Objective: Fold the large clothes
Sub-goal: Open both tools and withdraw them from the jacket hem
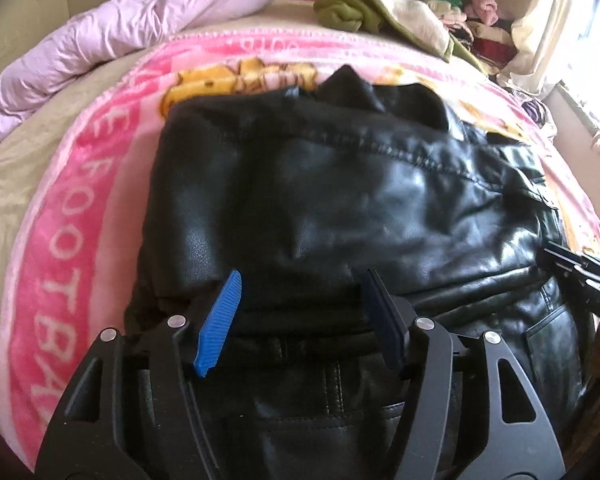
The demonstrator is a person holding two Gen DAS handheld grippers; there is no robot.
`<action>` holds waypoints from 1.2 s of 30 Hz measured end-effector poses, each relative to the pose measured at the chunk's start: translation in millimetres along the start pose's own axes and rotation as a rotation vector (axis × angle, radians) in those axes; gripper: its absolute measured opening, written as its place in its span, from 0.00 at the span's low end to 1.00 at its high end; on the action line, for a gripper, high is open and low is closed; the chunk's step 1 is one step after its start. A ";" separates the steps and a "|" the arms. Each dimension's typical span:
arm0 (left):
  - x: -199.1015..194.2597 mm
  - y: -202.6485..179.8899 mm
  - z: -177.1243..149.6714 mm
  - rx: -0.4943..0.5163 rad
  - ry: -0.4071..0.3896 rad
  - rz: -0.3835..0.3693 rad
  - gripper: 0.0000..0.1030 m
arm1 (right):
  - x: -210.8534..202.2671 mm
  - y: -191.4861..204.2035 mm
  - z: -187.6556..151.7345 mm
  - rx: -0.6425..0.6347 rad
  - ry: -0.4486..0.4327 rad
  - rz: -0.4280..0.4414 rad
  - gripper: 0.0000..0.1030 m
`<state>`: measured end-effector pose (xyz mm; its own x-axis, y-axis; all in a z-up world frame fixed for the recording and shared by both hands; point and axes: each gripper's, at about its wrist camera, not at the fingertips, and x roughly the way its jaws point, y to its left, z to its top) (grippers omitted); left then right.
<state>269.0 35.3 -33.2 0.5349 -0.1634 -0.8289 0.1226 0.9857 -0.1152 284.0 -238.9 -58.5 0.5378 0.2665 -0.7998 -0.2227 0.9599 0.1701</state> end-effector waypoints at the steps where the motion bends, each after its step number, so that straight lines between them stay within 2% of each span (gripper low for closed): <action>1: 2.4 0.0 -0.9 0.002 0.002 0.001 0.53 | 5.4 -0.6 -2.7 -0.001 0.002 -0.002 0.27; 7: -3.5 0.0 -3.3 -0.009 -0.022 0.004 0.54 | 0.3 -1.9 -4.0 0.017 -0.036 0.003 0.29; 10: -11.5 -4.6 -3.2 -0.013 -0.034 -0.004 0.65 | -11.7 -3.7 -4.5 0.033 -0.072 0.034 0.33; 12: -17.4 -8.2 -3.7 -0.009 -0.046 0.002 0.67 | -19.5 -4.1 -5.5 0.042 -0.089 0.040 0.37; 13: -19.5 -8.9 -4.1 -0.010 -0.050 0.002 0.69 | -21.4 -4.2 -6.2 0.043 -0.092 0.043 0.39; 16: -24.7 -8.9 -4.5 -0.020 -0.057 -0.005 0.85 | -28.3 -2.5 -7.7 0.036 -0.103 0.038 0.53; 19: -29.7 -10.5 -4.9 -0.018 -0.069 -0.002 0.90 | -34.4 -0.1 -9.2 0.024 -0.121 0.028 0.63; 23: -33.5 -11.5 -4.8 -0.026 -0.078 0.004 0.91 | -39.8 2.3 -9.8 0.023 -0.143 0.021 0.76; 28: -36.0 -13.5 -5.4 -0.023 -0.079 0.012 0.91 | -49.4 3.7 -11.9 0.018 -0.165 0.016 0.86; 36: -43.1 -16.0 -7.5 -0.023 -0.083 0.008 0.91 | -57.3 6.6 -14.1 0.021 -0.171 0.008 0.88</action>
<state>237.7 26.9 0.3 0.6032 -0.1576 -0.7819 0.0998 0.9875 -0.1221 240.3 -249.1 -19.7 0.6673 0.2829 -0.6890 -0.2114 0.9590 0.1890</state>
